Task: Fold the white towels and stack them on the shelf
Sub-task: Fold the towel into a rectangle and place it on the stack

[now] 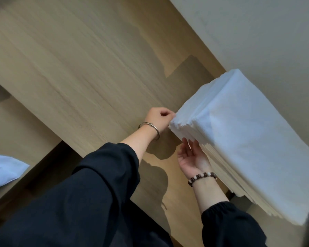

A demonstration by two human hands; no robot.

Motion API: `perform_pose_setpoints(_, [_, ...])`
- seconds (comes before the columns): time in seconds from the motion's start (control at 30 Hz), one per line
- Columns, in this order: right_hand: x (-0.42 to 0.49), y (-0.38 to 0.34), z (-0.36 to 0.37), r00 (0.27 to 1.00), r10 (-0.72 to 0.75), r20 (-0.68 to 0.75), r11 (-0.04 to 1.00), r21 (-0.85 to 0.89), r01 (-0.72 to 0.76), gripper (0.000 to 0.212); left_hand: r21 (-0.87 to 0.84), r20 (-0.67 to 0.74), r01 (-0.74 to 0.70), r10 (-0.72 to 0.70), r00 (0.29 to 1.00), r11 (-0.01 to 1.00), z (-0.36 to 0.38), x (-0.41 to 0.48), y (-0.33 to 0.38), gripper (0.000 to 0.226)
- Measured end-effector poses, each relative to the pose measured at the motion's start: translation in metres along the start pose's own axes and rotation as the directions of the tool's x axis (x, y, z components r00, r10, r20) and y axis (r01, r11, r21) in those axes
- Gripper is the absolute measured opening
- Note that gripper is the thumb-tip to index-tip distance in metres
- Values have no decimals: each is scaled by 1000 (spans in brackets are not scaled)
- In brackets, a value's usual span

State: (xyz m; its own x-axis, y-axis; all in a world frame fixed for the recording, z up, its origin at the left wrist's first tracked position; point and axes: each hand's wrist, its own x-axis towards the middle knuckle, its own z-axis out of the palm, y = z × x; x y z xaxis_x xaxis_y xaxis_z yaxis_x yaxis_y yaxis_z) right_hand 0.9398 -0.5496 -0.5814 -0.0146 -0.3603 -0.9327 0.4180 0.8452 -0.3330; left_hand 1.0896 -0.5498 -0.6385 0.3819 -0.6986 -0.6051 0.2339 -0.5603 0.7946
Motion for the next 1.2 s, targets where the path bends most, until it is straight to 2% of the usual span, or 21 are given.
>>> perform_pose_setpoints(0.07, [-2,-4,-8,1000,4,-1,997,76,-4,10,-75,75,19,-13,997,997,-2,-5,8,14])
perform_pose_setpoints(0.17, [-4,-5,-10,1000,7,15,985,173,-9,14,33,210,29,-35,977,999,2,-11,18,11])
perform_pose_setpoints(0.3, [-5,-6,-5,1000,4,-11,972,234,-1,8,112,159,51,-68,985,992,7,-8,24,22])
perform_pose_setpoints(0.4, [-4,-9,-3,999,-2,-49,981,196,12,11,176,151,34,-61,987,984,8,-4,28,25])
perform_pose_setpoints(0.5, [0,-9,0,997,14,-79,984,180,1,4,256,158,-28,-13,987,966,8,-1,30,18])
perform_pose_setpoints(0.63, [2,-7,3,997,19,-81,987,162,-5,7,301,165,-64,14,986,951,8,-1,29,13])
perform_pose_setpoints(0.7, [1,-7,0,997,23,-76,990,141,-12,10,246,107,-16,-10,994,969,8,-6,26,18])
perform_pose_setpoints(0.77, [-2,-10,-7,997,26,-68,994,111,-18,6,66,100,68,-75,992,995,7,-12,22,25])
perform_pose_setpoints(0.83, [-5,-13,-12,996,21,-81,998,65,-16,8,-82,161,127,-112,981,989,6,-20,21,12])
perform_pose_setpoints(0.87, [-6,-15,-12,996,14,-93,999,43,-10,10,-79,182,126,-110,977,989,5,-23,21,7])
perform_pose_setpoints(0.93, [-9,-16,-7,994,3,-113,1000,24,0,12,-13,196,98,-93,976,995,5,-26,19,22])
perform_pose_setpoints(1.03, [-11,-13,3,992,12,-126,999,47,-6,12,41,111,85,-89,990,996,11,-30,22,25])
perform_pose_setpoints(1.1, [-16,-8,6,992,0,-128,998,-65,-9,19,62,64,99,-103,993,993,14,-34,24,21])
perform_pose_setpoints(1.13, [-21,-6,6,991,-23,-133,977,-211,-5,26,53,59,115,-118,991,992,14,-35,23,19])
perform_pose_setpoints(1.17, [-28,-3,6,989,-75,-129,904,-427,13,34,26,57,139,-140,988,990,14,-37,21,17])
perform_pose_setpoints(1.2, [-37,-2,5,984,-157,-87,732,-679,57,39,-6,57,168,-168,984,986,12,-40,21,15])
